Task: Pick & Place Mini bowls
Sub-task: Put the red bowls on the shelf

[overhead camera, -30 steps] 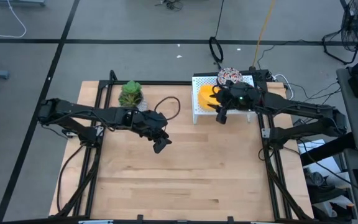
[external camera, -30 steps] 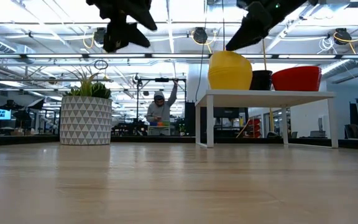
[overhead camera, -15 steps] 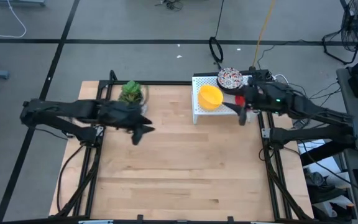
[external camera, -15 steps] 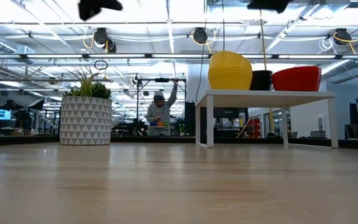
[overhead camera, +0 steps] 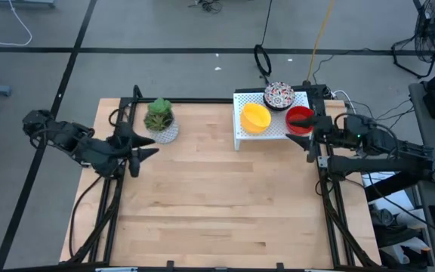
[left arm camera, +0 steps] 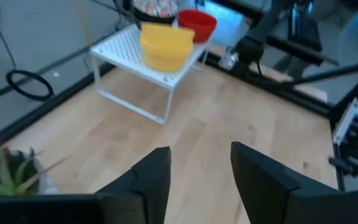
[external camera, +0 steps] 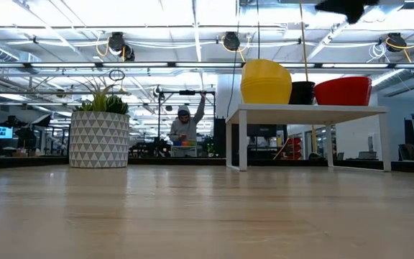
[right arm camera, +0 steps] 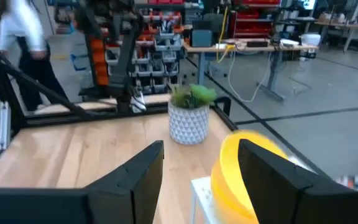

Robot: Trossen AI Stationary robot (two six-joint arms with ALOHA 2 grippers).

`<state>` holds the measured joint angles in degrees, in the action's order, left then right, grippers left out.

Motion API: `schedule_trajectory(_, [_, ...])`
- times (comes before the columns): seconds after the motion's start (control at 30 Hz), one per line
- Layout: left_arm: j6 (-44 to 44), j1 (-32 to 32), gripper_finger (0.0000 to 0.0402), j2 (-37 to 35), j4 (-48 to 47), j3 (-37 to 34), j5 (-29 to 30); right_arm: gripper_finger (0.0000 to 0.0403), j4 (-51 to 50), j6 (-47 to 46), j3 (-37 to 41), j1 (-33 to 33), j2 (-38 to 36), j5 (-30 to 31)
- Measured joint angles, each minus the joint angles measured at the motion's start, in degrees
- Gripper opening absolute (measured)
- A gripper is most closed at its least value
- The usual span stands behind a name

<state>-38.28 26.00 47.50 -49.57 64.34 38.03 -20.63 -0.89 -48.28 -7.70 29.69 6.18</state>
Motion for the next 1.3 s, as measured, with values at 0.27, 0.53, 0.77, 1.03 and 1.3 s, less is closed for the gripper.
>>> schedule_trajectory(0.27, [-5.7,7.3,0.017,-0.6,-5.4,0.0,10.6,0.0194,9.5,-1.3,13.7,0.0,-8.0,-0.2])
schedule_trajectory(0.53, [-13.1,13.1,0.017,-0.7,-6.4,-6.3,15.1,0.0194,16.4,-4.5,24.6,0.0,-12.2,-0.2])
schedule_trajectory(0.77, [-24.9,17.0,0.017,-0.8,-2.4,-17.0,20.1,0.0194,27.7,-5.9,33.8,0.0,-14.3,-0.2])
schedule_trajectory(1.03, [-20.7,18.4,0.017,-0.7,20.7,-30.5,22.1,0.0194,42.2,-6.4,43.4,0.0,-15.1,-0.3])
schedule_trajectory(1.3, [-2.6,16.4,0.017,-0.6,54.3,-42.1,21.4,0.0194,46.5,-6.4,46.3,0.0,-15.1,0.2])
